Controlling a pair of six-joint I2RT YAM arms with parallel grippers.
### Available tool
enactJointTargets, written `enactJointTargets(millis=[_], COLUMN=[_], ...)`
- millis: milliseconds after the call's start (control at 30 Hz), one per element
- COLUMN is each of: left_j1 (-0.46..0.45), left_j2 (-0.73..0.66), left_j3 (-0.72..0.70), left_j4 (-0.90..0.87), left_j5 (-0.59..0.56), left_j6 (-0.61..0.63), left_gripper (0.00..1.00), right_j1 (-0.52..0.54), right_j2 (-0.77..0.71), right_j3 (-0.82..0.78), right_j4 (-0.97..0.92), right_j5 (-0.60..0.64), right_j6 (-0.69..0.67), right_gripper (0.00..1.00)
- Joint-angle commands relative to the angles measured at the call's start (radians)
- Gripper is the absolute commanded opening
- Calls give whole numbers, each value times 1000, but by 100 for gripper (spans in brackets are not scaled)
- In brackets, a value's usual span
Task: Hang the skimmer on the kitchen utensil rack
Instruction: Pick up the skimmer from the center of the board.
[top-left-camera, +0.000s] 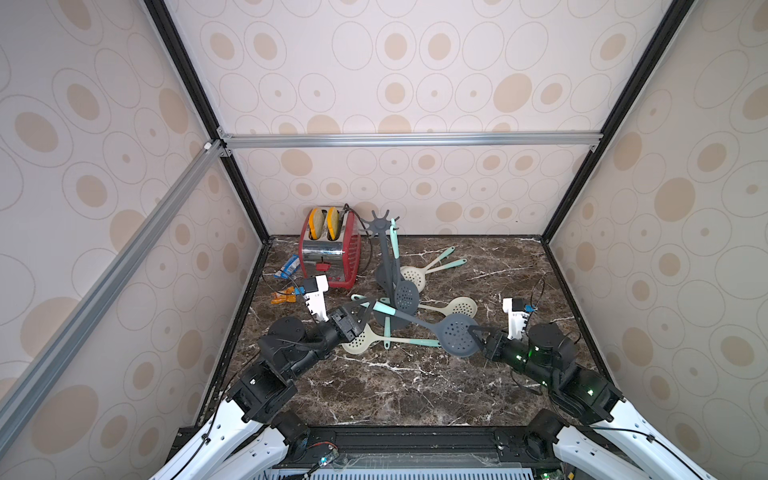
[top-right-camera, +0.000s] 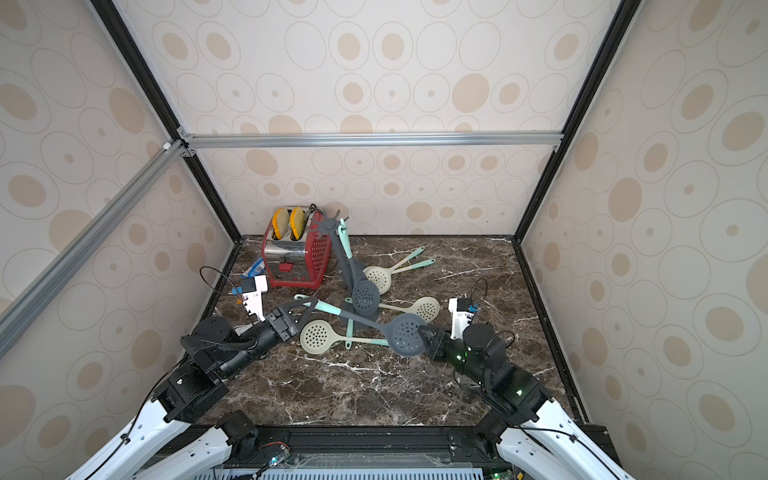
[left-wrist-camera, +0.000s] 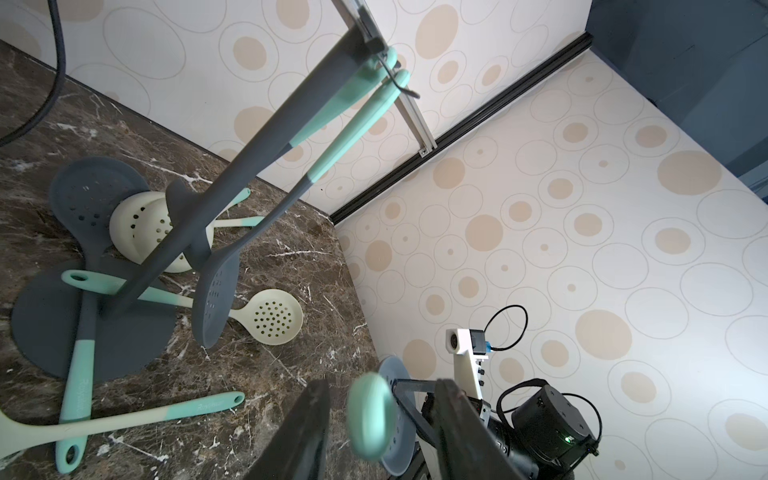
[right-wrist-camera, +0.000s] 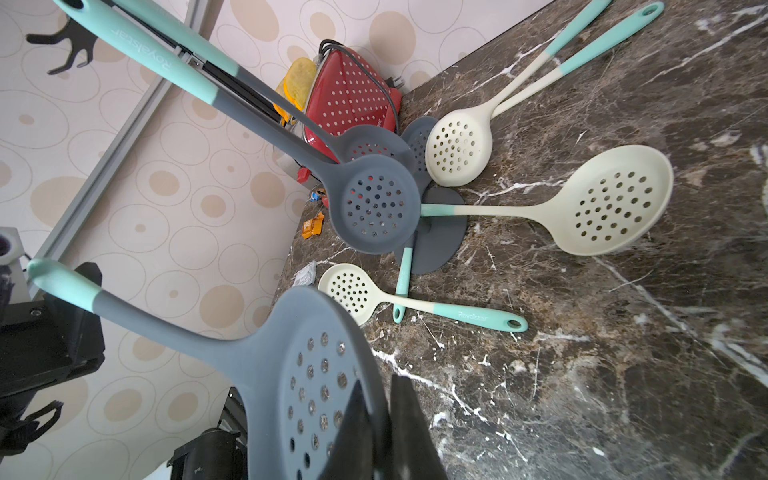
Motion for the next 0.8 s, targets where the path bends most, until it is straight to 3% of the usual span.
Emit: enactJointTargets(millis=[0, 133, 233, 300, 367, 433, 500, 633, 767], left_j1=[-6, -6, -5, -6, -7, -6, -6, -6, -6], left_j2=[-4, -7, -11, -13, -9, 5, 38, 155, 230], left_j3=[12, 14, 20, 26, 63, 123, 206, 387, 489], left_j4=[28, 26, 10, -6, -65, -157, -270, -495, -560], left_j5=[-6, -10, -12, -9, -1, 21, 59, 193, 327], left_j6=[4, 4, 10, 20, 54, 117, 194, 357, 458], left_gripper=[40, 26, 0, 0, 0, 0, 0, 0, 0], right_j1=[7, 7, 7, 8, 7, 7, 7, 8, 35], right_j2=[-6, 3, 5, -4, -20, -26, -10, 73, 165], right_j3=[-21, -28, -27, -20, 0, 50, 114, 282, 362], right_j4=[75, 74, 53, 34, 15, -41, -114, -257, -200], right_j5=[-57, -79, -69, -32, 5, 26, 12, -117, -315], right_j6=[-34, -56, -71, -107, -202, -384, -585, -871, -893], right_gripper=[0, 0, 0, 2, 39, 72, 85, 88, 82])
